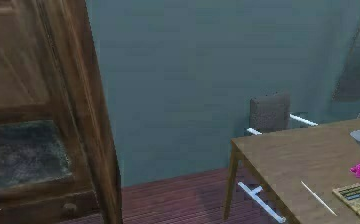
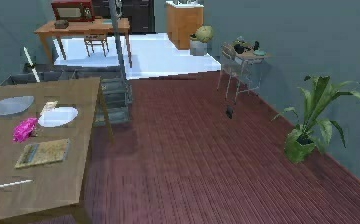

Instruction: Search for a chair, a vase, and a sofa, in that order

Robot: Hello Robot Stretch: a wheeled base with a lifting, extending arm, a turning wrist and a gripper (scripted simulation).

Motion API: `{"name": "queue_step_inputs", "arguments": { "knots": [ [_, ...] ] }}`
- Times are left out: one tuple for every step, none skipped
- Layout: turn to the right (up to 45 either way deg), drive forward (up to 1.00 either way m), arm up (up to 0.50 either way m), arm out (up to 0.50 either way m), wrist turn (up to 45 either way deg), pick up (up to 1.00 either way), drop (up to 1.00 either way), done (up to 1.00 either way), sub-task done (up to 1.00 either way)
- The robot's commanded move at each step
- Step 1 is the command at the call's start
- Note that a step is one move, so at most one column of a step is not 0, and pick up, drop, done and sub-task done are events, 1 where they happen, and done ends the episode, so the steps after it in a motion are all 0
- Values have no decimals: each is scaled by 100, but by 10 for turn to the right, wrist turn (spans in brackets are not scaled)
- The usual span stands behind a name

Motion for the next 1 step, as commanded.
{"name": "queue_step_inputs", "arguments": {
  "knots": [
    [0, 30, 0, 0, 0, 0, 0, 0, 0]
  ]
}}
